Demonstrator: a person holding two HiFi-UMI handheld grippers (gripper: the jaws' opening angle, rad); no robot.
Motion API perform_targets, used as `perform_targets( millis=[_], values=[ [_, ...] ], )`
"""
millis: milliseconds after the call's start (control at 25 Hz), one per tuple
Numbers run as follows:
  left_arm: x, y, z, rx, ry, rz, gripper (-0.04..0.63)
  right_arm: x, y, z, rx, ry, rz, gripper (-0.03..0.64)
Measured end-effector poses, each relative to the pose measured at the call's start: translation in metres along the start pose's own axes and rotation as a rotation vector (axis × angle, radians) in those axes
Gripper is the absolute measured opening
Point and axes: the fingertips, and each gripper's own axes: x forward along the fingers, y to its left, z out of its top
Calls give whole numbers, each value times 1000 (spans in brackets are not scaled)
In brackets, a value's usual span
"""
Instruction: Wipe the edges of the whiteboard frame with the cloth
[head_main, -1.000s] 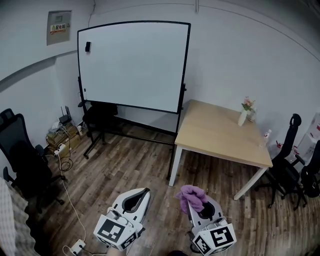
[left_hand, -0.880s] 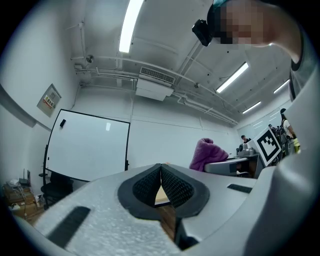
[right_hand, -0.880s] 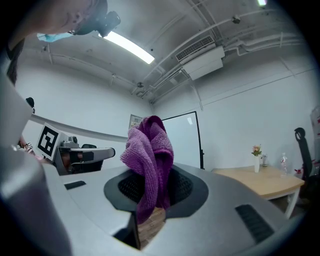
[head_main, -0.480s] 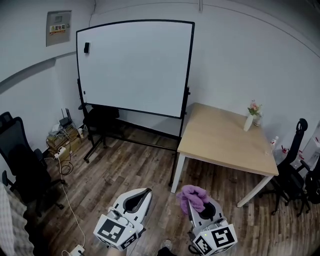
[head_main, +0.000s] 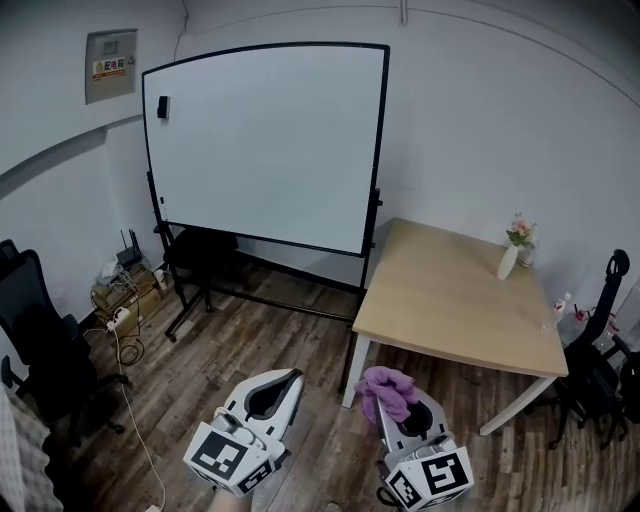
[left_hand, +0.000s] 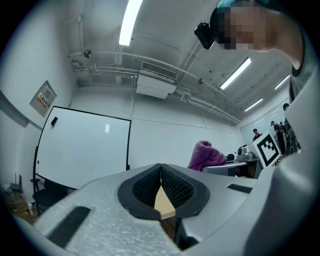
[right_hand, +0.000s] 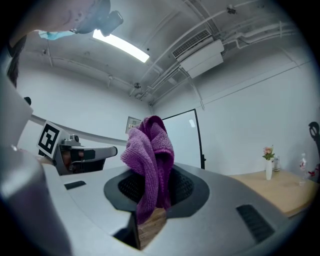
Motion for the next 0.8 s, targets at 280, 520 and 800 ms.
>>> perform_targets(
  millis=[280, 520, 800],
  values=[
    [48, 10, -5, -7, -36, -3, 17, 19, -45, 0, 3, -26, -7, 91],
    [70, 23, -11, -17, -40, -8, 17, 41, -58, -5, 22, -20, 22, 91],
    [92, 62, -21, -30, -39, -24, 17, 80, -65, -19, 28, 16, -14, 91]
  ],
)
